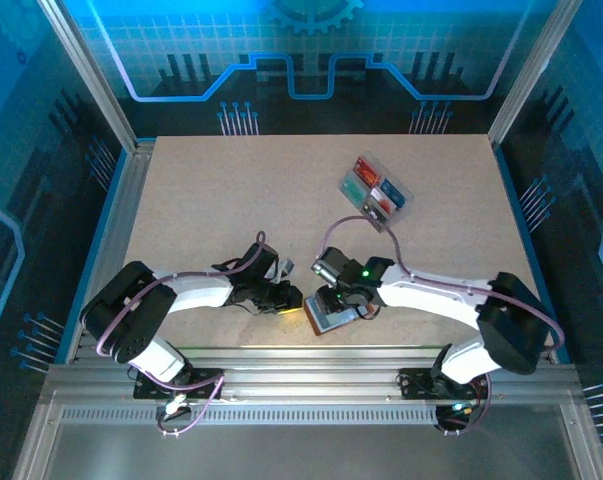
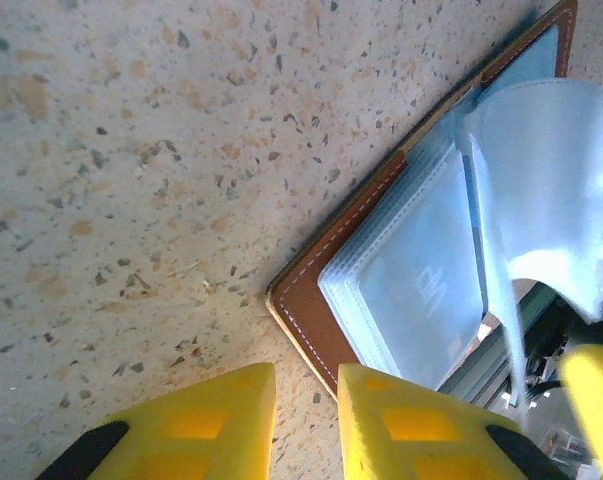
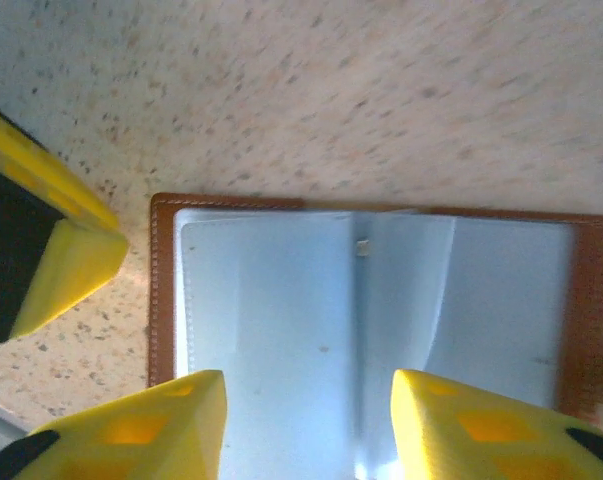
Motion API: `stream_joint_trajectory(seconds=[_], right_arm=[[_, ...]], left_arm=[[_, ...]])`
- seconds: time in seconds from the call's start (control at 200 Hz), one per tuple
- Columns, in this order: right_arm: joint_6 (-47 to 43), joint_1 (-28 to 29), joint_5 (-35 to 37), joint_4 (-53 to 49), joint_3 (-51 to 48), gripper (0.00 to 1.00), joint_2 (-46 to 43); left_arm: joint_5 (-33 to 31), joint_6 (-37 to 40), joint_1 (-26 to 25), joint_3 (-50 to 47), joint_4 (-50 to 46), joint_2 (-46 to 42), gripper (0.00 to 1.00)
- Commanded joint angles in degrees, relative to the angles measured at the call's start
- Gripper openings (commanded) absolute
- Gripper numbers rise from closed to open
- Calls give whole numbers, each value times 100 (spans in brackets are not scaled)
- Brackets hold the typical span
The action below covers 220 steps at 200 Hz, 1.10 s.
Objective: Put the credit cards into the card holder
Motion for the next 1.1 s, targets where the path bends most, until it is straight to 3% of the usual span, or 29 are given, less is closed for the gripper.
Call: stream_joint_trajectory(seconds=[0.0, 0.11, 0.25, 0.38, 0.55, 0.65, 0.78, 0.84, 0.875, 0.921, 0.991, 1.096], right_arm=[[151, -118, 1187, -847, 25, 57, -187], [254, -227, 1601, -1092, 40, 70, -3], [285, -348, 1566, -982, -8, 70, 335], [316, -402, 1615, -874, -60, 55, 485], [298, -389, 1590, -955, -28, 13, 473], [290, -359, 1553, -1035, -35, 0, 266], [301, -359, 1647, -1160, -62, 0, -23], [266, -411, 1625, -1185, -62, 17, 3], [256, -420, 1620, -1196, -62, 18, 62], [237, -427, 1604, -1157, -62, 16, 120], [245, -419, 1543, -1047, -228, 3, 135], [232, -419, 1466, -967, -260, 4, 86]], left_arm=[[-13, 88, 31, -9, -117, 33, 25], [17, 48, 31, -33, -45, 72, 25], [32, 48, 28, -49, -23, 77, 25], [72, 49, 28, -77, 23, 154, 25], [105, 42, 28, -101, 151, 276, 25], [139, 17, 21, -122, 240, 352, 25], [146, 8, 22, -137, 305, 419, 25], [163, -1, 18, -141, 342, 442, 25], [164, -11, 24, -141, 351, 450, 25], [178, -9, 25, -141, 360, 456, 25], [174, -18, 26, -150, 360, 437, 25], [172, -27, 21, -185, 369, 420, 25]])
